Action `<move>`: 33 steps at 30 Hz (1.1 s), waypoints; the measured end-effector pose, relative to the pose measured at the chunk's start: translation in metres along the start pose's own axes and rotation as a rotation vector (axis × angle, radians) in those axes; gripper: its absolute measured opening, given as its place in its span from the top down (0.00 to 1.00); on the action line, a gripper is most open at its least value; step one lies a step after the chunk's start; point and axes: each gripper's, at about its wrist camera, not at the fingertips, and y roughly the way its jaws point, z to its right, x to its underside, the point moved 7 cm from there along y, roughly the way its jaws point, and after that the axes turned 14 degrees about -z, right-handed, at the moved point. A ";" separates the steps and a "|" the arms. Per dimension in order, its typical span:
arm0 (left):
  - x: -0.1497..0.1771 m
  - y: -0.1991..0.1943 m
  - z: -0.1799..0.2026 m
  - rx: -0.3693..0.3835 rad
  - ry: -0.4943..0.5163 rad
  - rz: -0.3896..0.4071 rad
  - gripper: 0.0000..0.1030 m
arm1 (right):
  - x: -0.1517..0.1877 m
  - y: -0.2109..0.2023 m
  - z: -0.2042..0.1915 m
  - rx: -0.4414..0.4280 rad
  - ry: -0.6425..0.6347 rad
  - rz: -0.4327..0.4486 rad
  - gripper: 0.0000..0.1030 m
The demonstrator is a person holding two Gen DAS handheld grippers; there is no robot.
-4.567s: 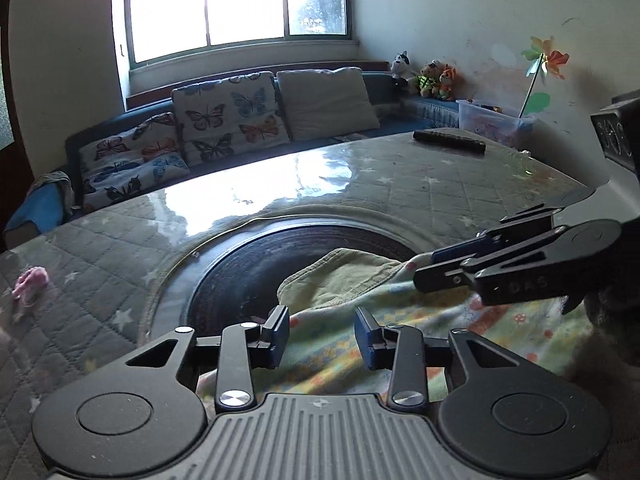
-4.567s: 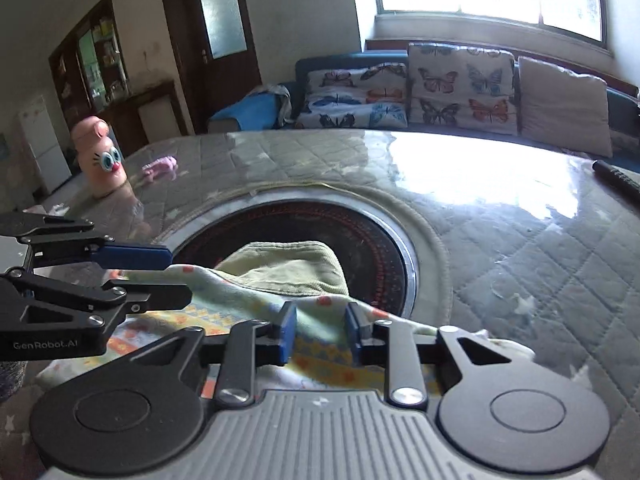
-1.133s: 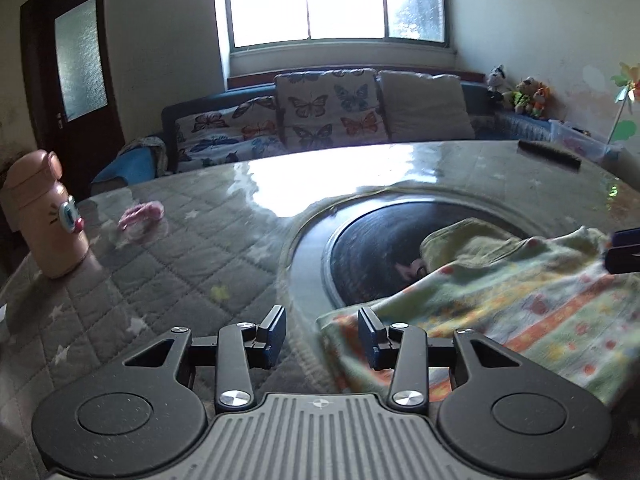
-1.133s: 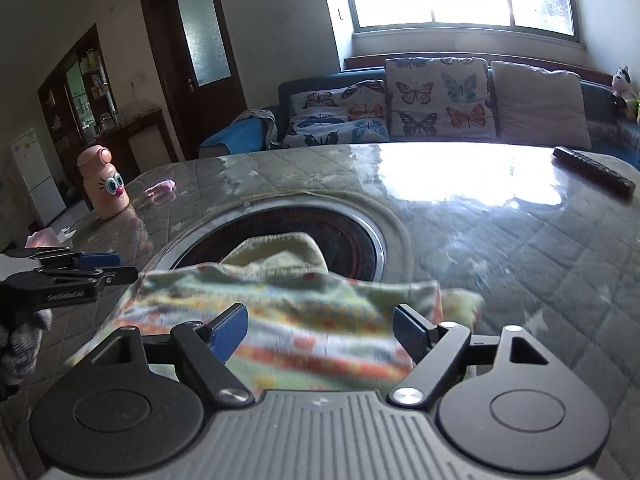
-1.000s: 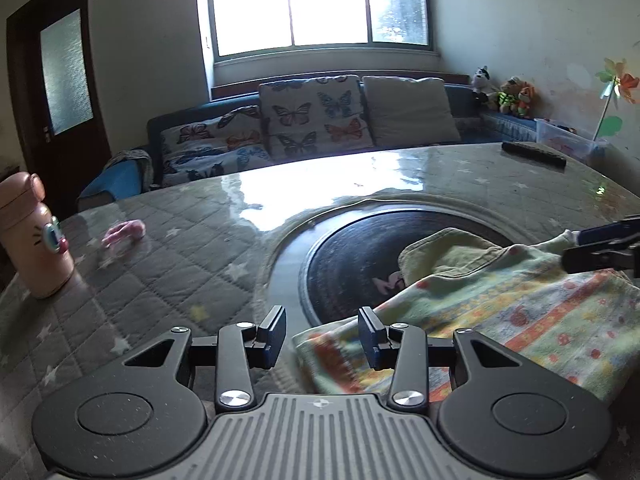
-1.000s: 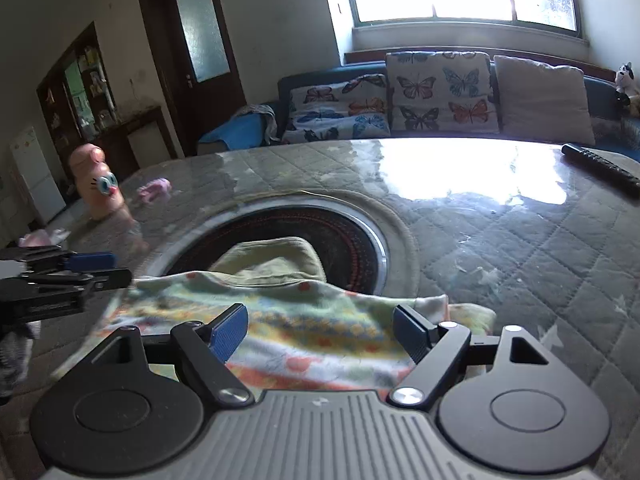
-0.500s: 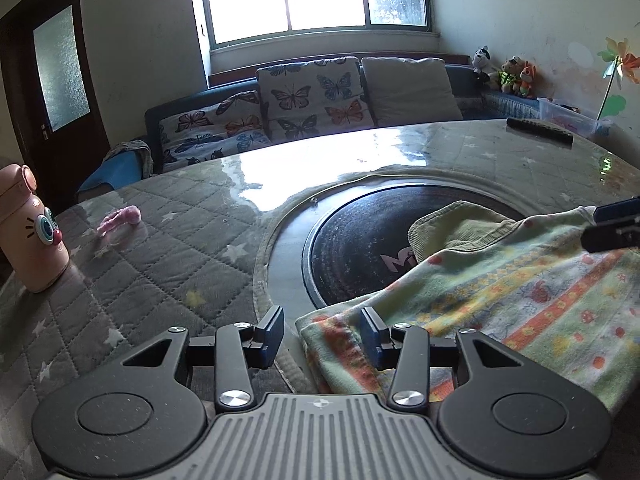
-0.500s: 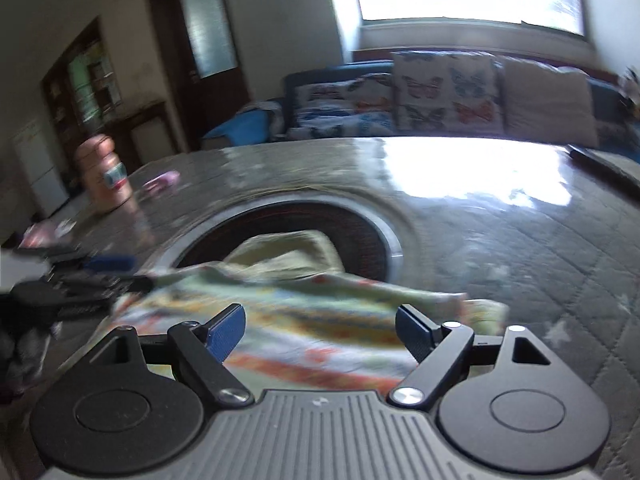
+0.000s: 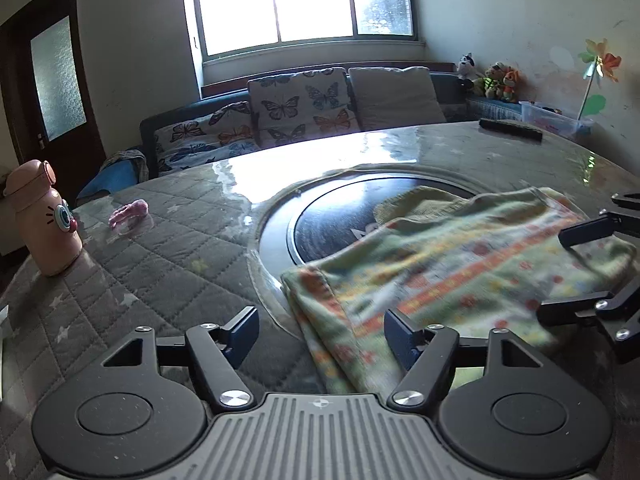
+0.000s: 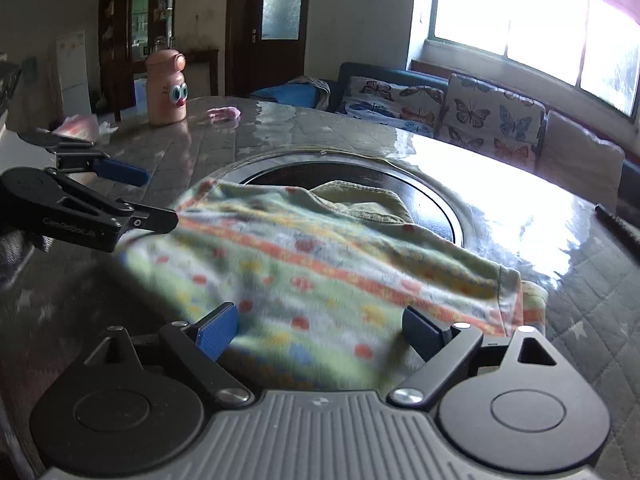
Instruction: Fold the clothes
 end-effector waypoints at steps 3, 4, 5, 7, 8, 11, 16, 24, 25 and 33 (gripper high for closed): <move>0.008 -0.005 0.002 -0.021 0.015 0.008 0.22 | 0.002 -0.010 0.005 0.010 0.028 0.025 0.12; 0.009 -0.005 0.002 -0.023 0.014 0.008 0.22 | 0.002 -0.012 0.008 0.020 0.041 0.028 0.12; 0.011 -0.006 0.002 -0.026 0.013 0.008 0.21 | 0.003 -0.013 0.012 0.031 0.054 0.032 0.12; 0.014 -0.005 0.002 -0.031 0.010 0.008 0.21 | 0.005 -0.015 0.018 0.051 0.078 0.036 0.11; 0.015 -0.004 0.002 -0.037 0.012 0.009 0.21 | 0.008 -0.014 0.020 0.056 0.078 0.025 0.11; 0.018 -0.006 0.003 -0.044 0.016 0.014 0.21 | 0.018 -0.011 0.024 0.072 0.075 -0.007 0.11; 0.020 -0.013 -0.001 -0.042 -0.009 0.017 0.17 | 0.017 -0.018 0.033 0.100 0.100 0.014 0.07; 0.023 -0.020 0.000 -0.023 -0.022 0.024 0.12 | 0.022 -0.013 0.033 0.110 0.096 -0.015 0.04; 0.025 -0.019 0.002 -0.022 -0.013 0.017 0.11 | 0.021 -0.015 0.035 0.114 0.099 -0.011 0.03; 0.030 -0.022 -0.009 -0.002 -0.073 0.012 0.08 | 0.014 -0.019 0.026 0.110 0.073 -0.003 0.03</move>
